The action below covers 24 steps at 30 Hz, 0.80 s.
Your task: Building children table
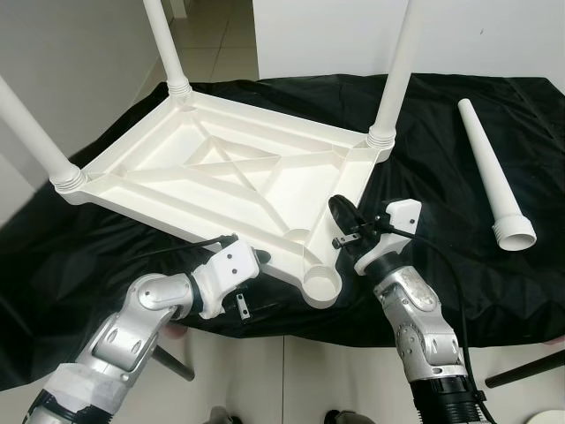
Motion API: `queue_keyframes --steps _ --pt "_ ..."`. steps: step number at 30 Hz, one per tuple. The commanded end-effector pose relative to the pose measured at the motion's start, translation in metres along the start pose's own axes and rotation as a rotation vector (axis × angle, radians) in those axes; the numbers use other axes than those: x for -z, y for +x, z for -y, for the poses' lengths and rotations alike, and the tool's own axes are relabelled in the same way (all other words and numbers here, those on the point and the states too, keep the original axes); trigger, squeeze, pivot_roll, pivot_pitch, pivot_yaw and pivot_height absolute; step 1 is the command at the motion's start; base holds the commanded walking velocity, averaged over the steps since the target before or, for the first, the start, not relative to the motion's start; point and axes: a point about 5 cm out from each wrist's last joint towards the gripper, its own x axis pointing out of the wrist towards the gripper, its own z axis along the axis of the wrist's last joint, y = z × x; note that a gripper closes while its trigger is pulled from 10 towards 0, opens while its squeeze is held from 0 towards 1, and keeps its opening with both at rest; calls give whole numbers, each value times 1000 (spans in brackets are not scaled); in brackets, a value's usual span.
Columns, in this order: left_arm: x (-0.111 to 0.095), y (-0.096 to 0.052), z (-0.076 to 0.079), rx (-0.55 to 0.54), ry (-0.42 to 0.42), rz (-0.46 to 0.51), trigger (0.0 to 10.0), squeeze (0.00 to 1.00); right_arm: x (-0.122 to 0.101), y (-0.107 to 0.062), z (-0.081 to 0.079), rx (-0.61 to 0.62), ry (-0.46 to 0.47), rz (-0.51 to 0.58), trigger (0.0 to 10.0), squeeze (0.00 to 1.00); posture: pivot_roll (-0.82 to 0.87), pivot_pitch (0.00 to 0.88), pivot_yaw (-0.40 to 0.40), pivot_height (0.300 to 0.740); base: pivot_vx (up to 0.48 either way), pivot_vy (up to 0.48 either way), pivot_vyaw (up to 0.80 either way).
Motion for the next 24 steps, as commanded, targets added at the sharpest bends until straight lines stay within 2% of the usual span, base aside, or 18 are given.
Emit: queue_keyframes --steps 1,6,8,10,11,15,20,24 --pt "11 0 -7 -86 -28 -66 10000 0 0 2 -3 -15 1 2 10000 0 -71 104 74 740 0 0 0" --pt "14 0 -15 -135 -48 -98 10000 0 0 2 -2 -12 0 3 10000 0 -73 105 75 740 0 0 0" --pt "19 2 -28 -211 -53 -149 10000 0 0 2 -3 -11 1 4 10000 0 -74 105 79 740 0 0 0" --pt "19 3 -32 -235 -54 -158 10000 0 1 2 -3 -11 0 4 10000 0 -74 105 79 740 0 0 0" --pt "21 3 -36 -253 -82 -173 10000 0 1 1 -3 -10 0 4 10000 0 -76 107 83 740 0 0 0" --pt "26 3 -40 -253 -138 -211 10000 0 0 1 -3 -6 1 6 10000 0 -78 109 87 740 0 0 0" --pt "29 3 -41 -241 -135 -236 10000 0 0 1 -3 -3 1 7 10000 0 -79 110 88 740 0 0 0" --pt "34 4 -43 -227 -184 -275 10000 0 1 0 -3 -1 0 6 10000 0 -81 111 91 740 0 0 0"
